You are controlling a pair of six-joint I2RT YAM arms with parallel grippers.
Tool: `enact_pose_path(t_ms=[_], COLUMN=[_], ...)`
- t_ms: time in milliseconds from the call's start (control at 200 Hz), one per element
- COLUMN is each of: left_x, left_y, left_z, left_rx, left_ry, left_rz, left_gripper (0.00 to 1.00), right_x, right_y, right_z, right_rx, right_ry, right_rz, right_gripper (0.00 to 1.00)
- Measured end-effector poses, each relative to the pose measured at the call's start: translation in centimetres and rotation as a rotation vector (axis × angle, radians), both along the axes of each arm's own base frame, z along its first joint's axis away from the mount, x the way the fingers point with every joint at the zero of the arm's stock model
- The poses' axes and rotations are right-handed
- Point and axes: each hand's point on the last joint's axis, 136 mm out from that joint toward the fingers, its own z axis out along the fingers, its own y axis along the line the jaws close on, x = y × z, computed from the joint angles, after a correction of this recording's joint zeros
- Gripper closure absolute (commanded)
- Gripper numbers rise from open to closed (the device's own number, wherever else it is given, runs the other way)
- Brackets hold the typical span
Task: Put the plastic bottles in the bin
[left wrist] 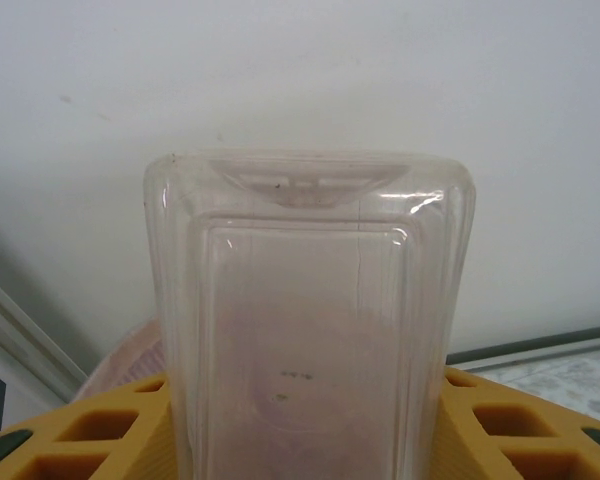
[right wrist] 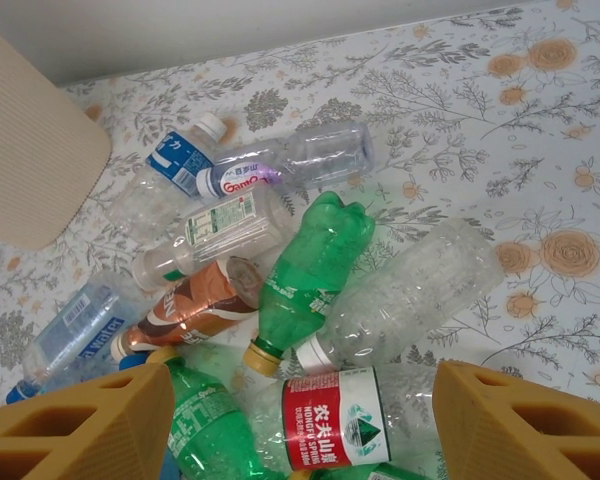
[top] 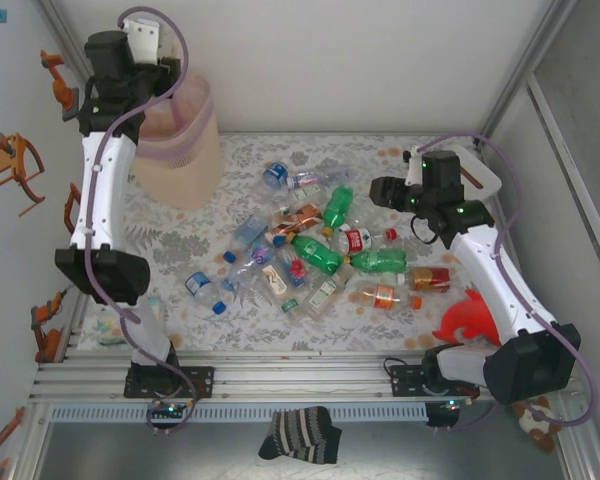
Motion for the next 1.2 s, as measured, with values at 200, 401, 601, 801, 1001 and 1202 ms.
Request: enact_pose_path(t_ms=[200,401,601,801,1001,1202], left_x=[4.4,5.8,5.3,4.3,2.9,1.6], left_y=[2.1,3.5,3.4,2.7,2.4,2.3], left_z=[-5.7,-12.3,-15.4,-19.2,-25.0,-26.1], left_rx=[0.014,0.018,0.011,0.005,0.009,0.014], left_ry=[0.108,0.267,0.363,0.494,0.683,0.773], left_rz=[0.045,0.060,0.039,0.003,-0.021,-0.027], left_gripper=[0.59,0.61,0.62,0.62,0.63,0.62], right_x=[-0.2,-0.7,-1.0,-1.1,-1.3,-1.6], right_y=[-0.2,-0.5,-0.4,-0.4,-0.3,-0.2], right_z=[0.5,0.2,-0.7,-1.1,-1.6,-2.5], right_rx=[-0.004,-0.009,-0.013,-0.010,-0.008,-0.014], right_ry=[-0.017,-0.015,0.003,0.016,0.027,0.047], right_rz=[-0.010,-0.016,-0.013,-0.019,-0.025,-0.024], right_gripper=[0.32,0.32,0.32,0.32,0.32,0.32])
